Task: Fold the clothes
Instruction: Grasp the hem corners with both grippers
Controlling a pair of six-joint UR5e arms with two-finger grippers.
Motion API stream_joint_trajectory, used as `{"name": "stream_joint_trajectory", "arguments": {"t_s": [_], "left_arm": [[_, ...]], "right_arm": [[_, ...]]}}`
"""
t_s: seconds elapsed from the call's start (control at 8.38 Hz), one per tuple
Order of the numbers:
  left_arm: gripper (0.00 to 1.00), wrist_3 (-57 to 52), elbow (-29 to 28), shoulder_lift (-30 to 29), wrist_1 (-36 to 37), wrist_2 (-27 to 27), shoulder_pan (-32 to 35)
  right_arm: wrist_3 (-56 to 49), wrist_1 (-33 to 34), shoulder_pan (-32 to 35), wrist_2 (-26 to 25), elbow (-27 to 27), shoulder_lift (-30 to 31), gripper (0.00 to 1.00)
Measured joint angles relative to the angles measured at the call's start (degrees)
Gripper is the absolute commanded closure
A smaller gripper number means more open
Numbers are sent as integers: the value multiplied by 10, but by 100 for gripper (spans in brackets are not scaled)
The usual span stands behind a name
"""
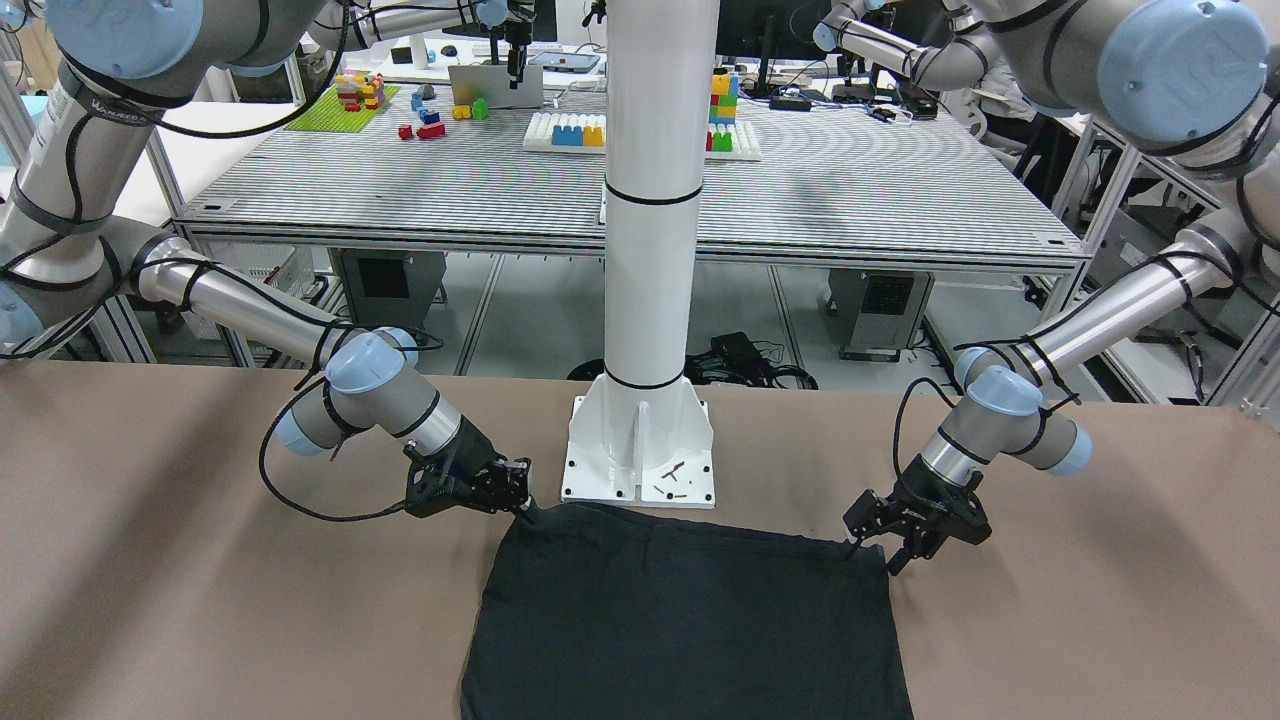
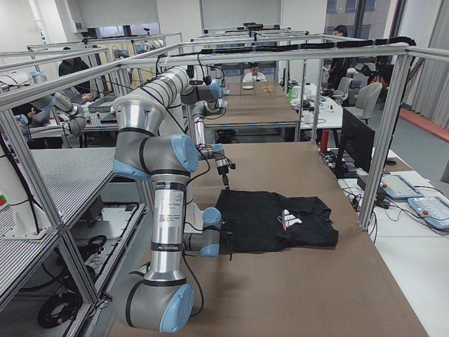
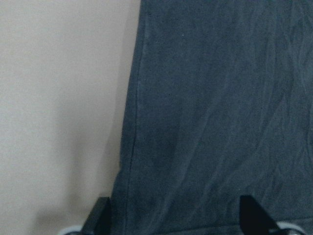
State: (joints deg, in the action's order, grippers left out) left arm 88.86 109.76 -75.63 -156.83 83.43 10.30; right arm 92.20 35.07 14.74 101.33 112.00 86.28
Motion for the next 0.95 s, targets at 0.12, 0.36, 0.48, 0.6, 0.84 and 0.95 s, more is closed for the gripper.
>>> {"name": "stream_joint_trajectory", "arguments": {"t_s": [0.12,0.36,0.48,0.6,0.84,0.95], "left_arm": [[7,1,-2,0,-3,-8,-9],[7,2,-2,4,-5,-18,-21],[7,2,1,10,-5,-20,-23],[7,2,2,14,-5,-20,-23],[7,2,1,17,-5,-22,-25],[15,2,-1,18,-4,-30,-32]], "right_arm": [[0,0,1,0,0,0,100],[0,0,3,1,1,-1,100],[0,0,3,1,1,-1,100],[0,0,3,1,1,-1,100],[0,0,4,0,1,-1,100],[0,0,4,0,1,-1,100]]}}
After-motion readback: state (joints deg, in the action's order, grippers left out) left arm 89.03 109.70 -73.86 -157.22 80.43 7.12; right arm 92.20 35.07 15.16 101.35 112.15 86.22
